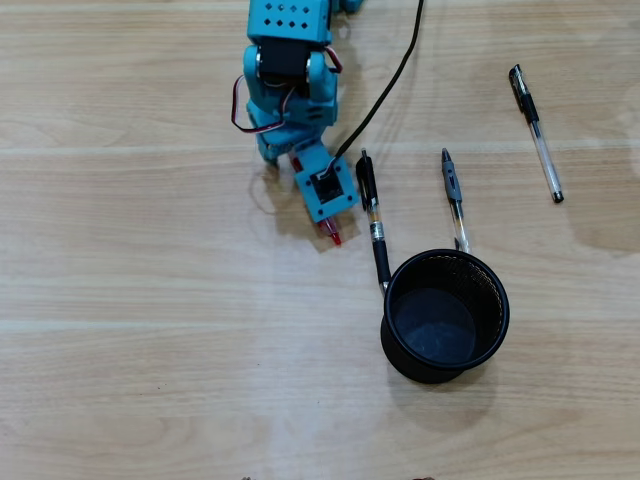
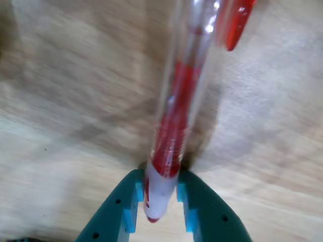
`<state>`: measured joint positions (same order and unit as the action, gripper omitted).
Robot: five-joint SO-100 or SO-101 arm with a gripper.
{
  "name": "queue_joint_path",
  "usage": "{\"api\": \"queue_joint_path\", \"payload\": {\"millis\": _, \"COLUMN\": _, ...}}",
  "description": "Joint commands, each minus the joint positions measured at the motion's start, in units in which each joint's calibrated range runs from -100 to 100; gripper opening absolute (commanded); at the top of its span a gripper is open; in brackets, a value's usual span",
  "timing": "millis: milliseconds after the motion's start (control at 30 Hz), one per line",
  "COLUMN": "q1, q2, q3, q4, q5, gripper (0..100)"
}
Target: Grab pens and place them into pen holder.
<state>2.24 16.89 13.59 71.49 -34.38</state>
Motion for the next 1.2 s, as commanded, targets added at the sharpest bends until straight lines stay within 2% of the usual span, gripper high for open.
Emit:
{"api": "queue_joint_path", "payload": {"millis": 0, "q1": 0.1, "q2": 0.4, "q3": -0.6, "q4": -0.9, "q5": 0.0, "gripper": 2}}
{"api": "queue_joint_path", "payload": {"millis": 167, "q1": 1.6, "q2": -6.0, "q3": -0.5, "q4": 0.0, "q5": 0.3, "gripper": 2}}
{"api": "queue_joint_path", "payload": {"millis": 233, "q1": 2.9, "q2": -10.9, "q3": -1.1, "q4": 0.1, "q5": 2.1, "gripper": 2}}
{"api": "queue_joint_path", "payload": {"millis": 400, "q1": 6.9, "q2": -24.7, "q3": -9.3, "q4": 3.3, "q5": 4.0, "gripper": 2}}
{"api": "queue_joint_path", "payload": {"millis": 533, "q1": 5.7, "q2": -29.1, "q3": -22.1, "q4": 4.3, "q5": 3.6, "gripper": 2}}
{"api": "queue_joint_path", "payload": {"millis": 633, "q1": 0.7, "q2": -27.7, "q3": -30.7, "q4": 2.2, "q5": -0.9, "gripper": 2}}
{"api": "queue_joint_path", "payload": {"millis": 733, "q1": -5.5, "q2": -24.7, "q3": -34.3, "q4": -5.4, "q5": -5.4, "gripper": 2}}
{"api": "queue_joint_path", "payload": {"millis": 900, "q1": -14.4, "q2": -17.8, "q3": -32.3, "q4": -27.4, "q5": -10.4, "gripper": 2}}
{"api": "queue_joint_path", "payload": {"millis": 1167, "q1": -19.2, "q2": -7.0, "q3": -21.0, "q4": -58.8, "q5": -16.4, "gripper": 2}}
